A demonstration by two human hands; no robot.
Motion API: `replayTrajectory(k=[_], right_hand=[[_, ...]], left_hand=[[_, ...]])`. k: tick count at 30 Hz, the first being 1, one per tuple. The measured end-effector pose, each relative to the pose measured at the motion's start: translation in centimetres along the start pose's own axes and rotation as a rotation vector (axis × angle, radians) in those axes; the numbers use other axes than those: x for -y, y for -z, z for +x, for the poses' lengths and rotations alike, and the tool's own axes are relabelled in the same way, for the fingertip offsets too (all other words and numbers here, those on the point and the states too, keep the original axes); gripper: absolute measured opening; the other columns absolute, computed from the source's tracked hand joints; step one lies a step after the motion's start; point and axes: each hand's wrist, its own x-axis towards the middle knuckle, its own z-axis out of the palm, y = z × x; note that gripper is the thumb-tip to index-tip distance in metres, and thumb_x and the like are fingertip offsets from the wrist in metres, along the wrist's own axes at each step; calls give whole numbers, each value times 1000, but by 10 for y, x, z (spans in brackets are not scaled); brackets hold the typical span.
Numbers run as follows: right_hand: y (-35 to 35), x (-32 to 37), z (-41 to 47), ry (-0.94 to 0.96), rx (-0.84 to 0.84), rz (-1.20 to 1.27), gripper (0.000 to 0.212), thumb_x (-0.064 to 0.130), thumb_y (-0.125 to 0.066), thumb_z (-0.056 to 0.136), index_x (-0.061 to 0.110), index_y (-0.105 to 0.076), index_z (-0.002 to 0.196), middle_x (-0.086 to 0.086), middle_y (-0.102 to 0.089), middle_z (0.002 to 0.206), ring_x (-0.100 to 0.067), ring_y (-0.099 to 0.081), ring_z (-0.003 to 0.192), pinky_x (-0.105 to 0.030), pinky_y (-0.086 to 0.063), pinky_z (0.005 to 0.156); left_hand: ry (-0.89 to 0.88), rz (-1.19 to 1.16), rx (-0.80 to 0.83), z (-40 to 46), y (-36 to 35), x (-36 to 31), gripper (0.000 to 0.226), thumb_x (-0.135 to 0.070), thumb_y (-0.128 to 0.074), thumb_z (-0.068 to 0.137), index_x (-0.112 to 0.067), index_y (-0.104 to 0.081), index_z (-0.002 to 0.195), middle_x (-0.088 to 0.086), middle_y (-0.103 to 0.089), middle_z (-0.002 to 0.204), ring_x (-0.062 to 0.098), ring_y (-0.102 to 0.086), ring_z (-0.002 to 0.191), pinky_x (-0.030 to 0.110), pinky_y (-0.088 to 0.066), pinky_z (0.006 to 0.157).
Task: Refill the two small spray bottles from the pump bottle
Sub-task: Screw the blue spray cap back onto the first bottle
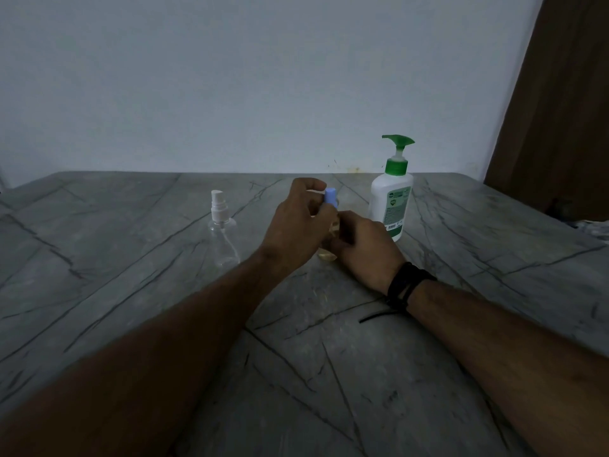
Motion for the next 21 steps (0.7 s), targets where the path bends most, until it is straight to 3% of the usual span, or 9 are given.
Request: replayTrajectory(k=[3,5,7,11,15,18,20,21], right_hand=[[0,0,0,5,12,10,40,40,-62,94,17,-59,127,-2,-72,108,-18,-66,97,-35,-53,85],[-1,0,1,0,17,-28,39,41,-60,95,18,-59,126,-1,-70,102,-17,-65,90,-32,-52,77],[-1,-1,1,-10,4,-43,34,42,-61,94,17,-60,118,0,-69,97,-17,-63,85,-29,-46,70],[0,-1,-1,-2,3,17,35,43,-62,92,18,-63,117,-1,-72,105,-19,-66,95,-34,-51,82],[0,-1,0,-15,27,4,37,41,-61,94,17,-61,122,-2,-72,103,-18,-67,92,-41,-55,84],[0,1,1,-34,19,-13,36,42,-60,94,17,-61,119,-2,-71,104,-19,-65,92,-35,-53,82],[1,2,-1,-35,6,12,35,43,-61,93,17,-62,117,-1,-71,104,-18,-65,93,-32,-52,80],[1,3,-1,-30,2,25,35,42,-62,92,17,-63,116,-1,-72,104,-18,-66,94,-33,-52,81]], left_hand=[[5,-23,24,-2,0,0,36,-33,-64,90,-23,-46,120,-8,-58,111,3,-61,90,18,-53,63],[14,-8,8,-1,-1,1,48,-37,-72,83,-24,-46,121,-6,-57,102,7,-63,88,22,-55,64],[19,18,-12,0,-1,1,41,-33,-71,85,-22,-47,116,-9,-60,89,7,-65,84,26,-57,66],[-20,46,-15,1,1,3,15,-22,-55,93,-19,-53,107,-14,-60,94,6,-63,80,35,-58,67],[3,9,-1,-2,-2,0,41,-37,-72,84,-24,-49,115,-13,-58,100,2,-62,86,13,-51,61],[4,35,-9,-1,-1,-1,39,-30,-71,86,-20,-49,116,-14,-60,90,-4,-59,79,4,-45,60],[-11,51,8,2,1,2,32,-26,-68,89,-19,-51,116,-8,-65,99,-1,-61,84,4,-46,68],[-13,56,29,3,2,3,29,-25,-66,91,-19,-52,116,-5,-67,105,2,-62,90,11,-51,76]])
